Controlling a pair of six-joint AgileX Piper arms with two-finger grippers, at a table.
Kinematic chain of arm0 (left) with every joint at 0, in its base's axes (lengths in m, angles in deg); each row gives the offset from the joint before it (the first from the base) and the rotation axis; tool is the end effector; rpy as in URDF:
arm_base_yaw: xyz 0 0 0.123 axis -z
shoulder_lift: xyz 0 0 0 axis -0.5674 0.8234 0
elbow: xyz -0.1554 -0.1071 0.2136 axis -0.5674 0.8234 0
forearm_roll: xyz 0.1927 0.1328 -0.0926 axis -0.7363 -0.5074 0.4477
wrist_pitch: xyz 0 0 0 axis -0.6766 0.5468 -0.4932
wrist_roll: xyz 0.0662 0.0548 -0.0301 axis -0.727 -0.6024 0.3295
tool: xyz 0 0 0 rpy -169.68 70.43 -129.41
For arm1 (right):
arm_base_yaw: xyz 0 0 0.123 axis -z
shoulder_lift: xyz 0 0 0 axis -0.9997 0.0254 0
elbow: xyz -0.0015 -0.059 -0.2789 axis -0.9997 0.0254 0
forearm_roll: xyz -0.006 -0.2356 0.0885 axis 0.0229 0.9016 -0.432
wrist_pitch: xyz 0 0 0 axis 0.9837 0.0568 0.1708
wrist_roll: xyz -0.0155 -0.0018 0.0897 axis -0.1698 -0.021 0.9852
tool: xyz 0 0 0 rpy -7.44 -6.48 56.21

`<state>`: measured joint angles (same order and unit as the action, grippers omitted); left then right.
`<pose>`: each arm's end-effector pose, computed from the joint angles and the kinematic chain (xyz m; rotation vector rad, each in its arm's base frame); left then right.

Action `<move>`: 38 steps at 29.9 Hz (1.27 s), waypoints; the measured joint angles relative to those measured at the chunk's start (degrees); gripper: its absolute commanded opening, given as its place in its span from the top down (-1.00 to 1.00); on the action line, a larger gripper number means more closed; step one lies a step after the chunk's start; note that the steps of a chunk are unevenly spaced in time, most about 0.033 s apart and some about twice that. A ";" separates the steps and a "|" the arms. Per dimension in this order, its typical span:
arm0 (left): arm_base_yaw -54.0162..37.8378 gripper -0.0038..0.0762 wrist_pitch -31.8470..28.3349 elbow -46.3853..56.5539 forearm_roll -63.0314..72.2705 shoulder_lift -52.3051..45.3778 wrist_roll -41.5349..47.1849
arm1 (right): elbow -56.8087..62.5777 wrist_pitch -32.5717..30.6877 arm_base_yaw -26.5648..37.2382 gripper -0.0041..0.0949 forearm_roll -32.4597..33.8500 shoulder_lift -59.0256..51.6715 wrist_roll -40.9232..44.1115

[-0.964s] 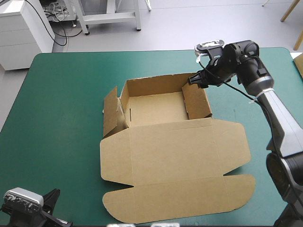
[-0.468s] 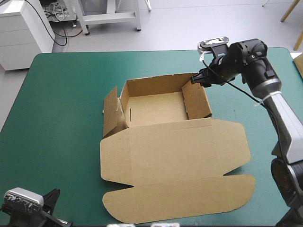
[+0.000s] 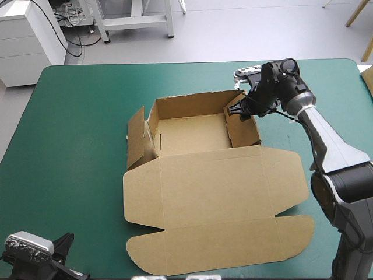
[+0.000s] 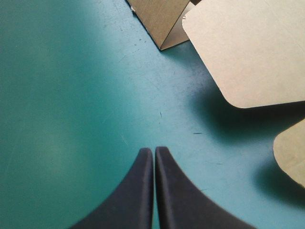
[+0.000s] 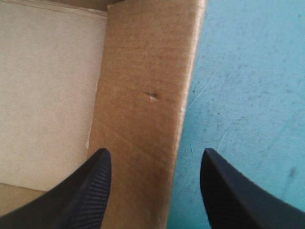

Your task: Fold the box

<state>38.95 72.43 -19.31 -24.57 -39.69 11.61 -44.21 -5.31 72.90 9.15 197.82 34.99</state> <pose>-0.0055 -0.0122 0.2732 0.3869 2.0715 -0.0644 0.4097 0.1175 0.3116 -0.4295 2.7259 0.1037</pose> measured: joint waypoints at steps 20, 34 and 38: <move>0.00 0.92 0.00 0.00 0.00 0.00 0.00 | 0.05 1.04 0.00 0.96 -0.39 5.45 1.42; 0.00 0.92 -0.06 0.00 0.41 0.00 0.00 | 0.27 -0.13 -0.05 0.96 2.16 -12.03 0.64; 0.00 0.92 -0.06 0.00 0.41 0.00 0.00 | 0.27 -0.63 -0.05 0.96 3.68 -16.55 0.70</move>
<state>38.95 72.37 -19.31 -24.16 -39.69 11.61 -43.94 -5.94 72.85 12.83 181.27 35.69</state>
